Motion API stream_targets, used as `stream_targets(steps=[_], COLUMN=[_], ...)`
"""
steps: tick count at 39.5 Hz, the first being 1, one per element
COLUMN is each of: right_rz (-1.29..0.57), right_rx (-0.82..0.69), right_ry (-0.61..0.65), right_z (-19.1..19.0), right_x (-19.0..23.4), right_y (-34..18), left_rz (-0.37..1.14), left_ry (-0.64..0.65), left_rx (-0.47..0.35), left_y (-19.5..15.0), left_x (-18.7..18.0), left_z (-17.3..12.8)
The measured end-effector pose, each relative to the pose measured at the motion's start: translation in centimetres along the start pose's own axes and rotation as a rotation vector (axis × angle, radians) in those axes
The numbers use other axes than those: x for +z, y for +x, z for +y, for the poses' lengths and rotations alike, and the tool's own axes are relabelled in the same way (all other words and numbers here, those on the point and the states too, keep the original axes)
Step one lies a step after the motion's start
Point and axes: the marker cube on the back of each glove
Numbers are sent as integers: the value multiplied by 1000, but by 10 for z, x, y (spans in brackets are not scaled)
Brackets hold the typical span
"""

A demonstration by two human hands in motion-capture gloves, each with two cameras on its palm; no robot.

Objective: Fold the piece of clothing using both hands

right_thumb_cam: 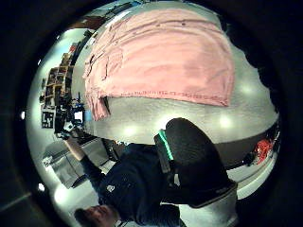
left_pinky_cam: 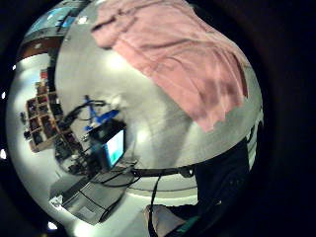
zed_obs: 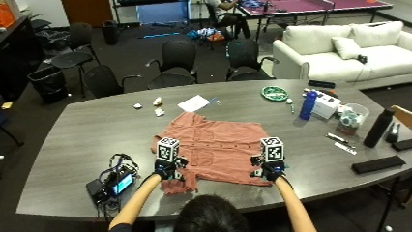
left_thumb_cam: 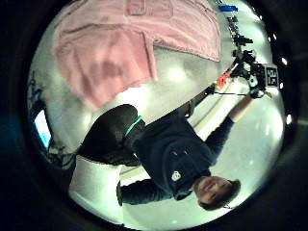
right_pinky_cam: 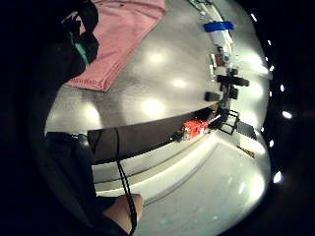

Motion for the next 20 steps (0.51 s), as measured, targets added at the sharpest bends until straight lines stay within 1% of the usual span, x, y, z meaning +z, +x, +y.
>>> stream_targets(steps=[1,3,6,8,11,14,17,20], right_rz=[-16,-28,-28,-26,3,22,9,0], right_rx=[-4,3,-1,-10,26,48,32,44], right_ry=[-21,-60,-103,-130,-145,-140,-95,-7], right_z=[-5,-7,0,-4,-13,-22,-29,-33], right_x=[9,22,32,41,52,59,61,61], right_y=[-1,-4,-12,-14,-10,-7,-6,-7], left_rz=[-18,-49,-46,-26,-15,19,41,33], left_ry=[48,85,49,22,25,51,154,323], left_rx=[20,20,2,22,50,-2,-66,-70], left_y=[-1,-3,-6,-6,-7,-12,-17,-18], left_x=[6,16,31,39,46,49,47,39], left_z=[-10,-27,-45,-55,-69,-80,-88,-94])
